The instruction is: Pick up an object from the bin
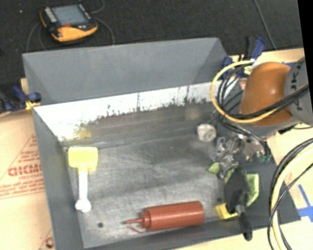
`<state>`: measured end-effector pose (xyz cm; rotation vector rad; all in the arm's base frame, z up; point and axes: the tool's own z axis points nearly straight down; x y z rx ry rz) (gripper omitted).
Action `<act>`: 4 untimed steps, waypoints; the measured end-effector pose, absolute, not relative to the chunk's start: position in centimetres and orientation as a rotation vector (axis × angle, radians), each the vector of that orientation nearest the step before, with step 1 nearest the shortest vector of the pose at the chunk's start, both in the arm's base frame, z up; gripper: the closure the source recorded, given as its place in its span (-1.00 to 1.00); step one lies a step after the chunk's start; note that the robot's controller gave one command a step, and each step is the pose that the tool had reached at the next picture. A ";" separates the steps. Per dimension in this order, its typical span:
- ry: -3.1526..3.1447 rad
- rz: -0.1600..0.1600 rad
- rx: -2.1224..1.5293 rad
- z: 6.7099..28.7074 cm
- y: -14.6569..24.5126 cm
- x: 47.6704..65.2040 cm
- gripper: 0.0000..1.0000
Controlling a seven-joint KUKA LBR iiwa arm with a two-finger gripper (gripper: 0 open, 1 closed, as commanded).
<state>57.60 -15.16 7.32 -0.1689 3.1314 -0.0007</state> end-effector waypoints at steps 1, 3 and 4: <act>3.131 -0.001 -0.169 7.3 -15.2 57.6 1.00; 3.133 -0.002 -0.160 16.2 -14.4 56.6 1.00; 3.133 -0.002 -0.159 16.2 -14.4 56.6 1.00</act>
Offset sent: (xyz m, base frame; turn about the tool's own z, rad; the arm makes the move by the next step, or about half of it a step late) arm -0.0108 0.0095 0.0879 0.0058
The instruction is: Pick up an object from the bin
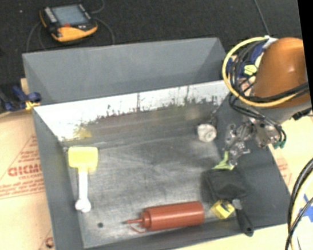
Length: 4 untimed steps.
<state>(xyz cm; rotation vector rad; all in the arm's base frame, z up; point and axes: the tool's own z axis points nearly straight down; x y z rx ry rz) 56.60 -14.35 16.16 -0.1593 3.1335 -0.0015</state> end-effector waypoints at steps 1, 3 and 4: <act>3.133 -0.001 -0.159 16.2 -14.4 56.6 1.00; 3.133 -0.002 -0.158 19.7 -14.1 56.5 1.00; 3.052 -0.005 -0.713 30.1 -12.2 57.3 1.00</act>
Offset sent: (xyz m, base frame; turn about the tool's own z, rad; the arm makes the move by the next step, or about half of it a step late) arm -0.0015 0.0042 0.0354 0.0023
